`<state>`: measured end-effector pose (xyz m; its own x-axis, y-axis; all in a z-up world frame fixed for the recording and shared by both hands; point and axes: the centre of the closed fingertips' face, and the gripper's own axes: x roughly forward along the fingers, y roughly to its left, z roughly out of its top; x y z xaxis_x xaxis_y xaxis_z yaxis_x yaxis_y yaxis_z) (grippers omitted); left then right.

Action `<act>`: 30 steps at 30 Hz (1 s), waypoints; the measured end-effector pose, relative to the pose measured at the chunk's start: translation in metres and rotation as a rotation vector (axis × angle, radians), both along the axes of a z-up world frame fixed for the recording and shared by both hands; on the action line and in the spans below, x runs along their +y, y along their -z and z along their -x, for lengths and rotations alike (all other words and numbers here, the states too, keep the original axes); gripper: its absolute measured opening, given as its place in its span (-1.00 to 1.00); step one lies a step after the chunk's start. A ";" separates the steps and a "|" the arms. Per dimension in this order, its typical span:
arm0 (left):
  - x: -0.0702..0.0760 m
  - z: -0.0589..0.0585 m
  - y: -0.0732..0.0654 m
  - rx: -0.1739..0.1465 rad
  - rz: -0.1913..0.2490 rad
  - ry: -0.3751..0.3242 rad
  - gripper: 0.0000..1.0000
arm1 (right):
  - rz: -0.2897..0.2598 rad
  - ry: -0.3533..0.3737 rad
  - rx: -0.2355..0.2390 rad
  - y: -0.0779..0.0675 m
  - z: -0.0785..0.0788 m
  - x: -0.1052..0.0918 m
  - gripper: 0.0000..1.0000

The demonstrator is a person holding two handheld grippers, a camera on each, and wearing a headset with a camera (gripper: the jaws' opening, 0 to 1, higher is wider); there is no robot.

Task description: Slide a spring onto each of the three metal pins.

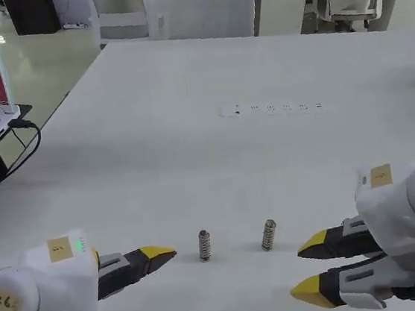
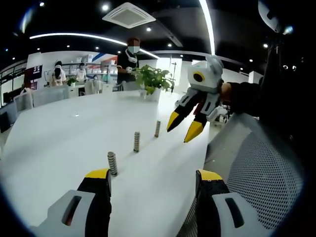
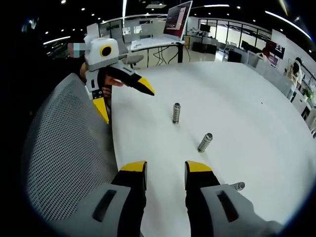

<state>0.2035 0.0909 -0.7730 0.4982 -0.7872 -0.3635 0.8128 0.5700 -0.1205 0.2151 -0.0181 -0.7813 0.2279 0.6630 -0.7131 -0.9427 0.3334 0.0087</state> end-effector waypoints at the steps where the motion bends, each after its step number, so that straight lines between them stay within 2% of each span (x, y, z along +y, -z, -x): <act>1: 0.000 0.000 0.000 0.001 0.001 -0.001 0.30 | -0.002 0.006 -0.002 0.000 0.000 -0.002 -0.41; 6: 0.000 -0.001 -0.001 -0.001 0.002 -0.007 0.33 | -0.010 0.044 0.000 0.000 0.001 -0.017 -0.40; 20: 0.001 -0.001 0.001 0.002 -0.002 -0.013 0.35 | -0.041 0.183 -0.019 -0.003 -0.013 -0.066 -0.34; 30: 0.001 -0.003 0.003 0.004 -0.009 -0.015 0.38 | -0.114 0.243 -0.050 -0.003 -0.016 -0.090 -0.20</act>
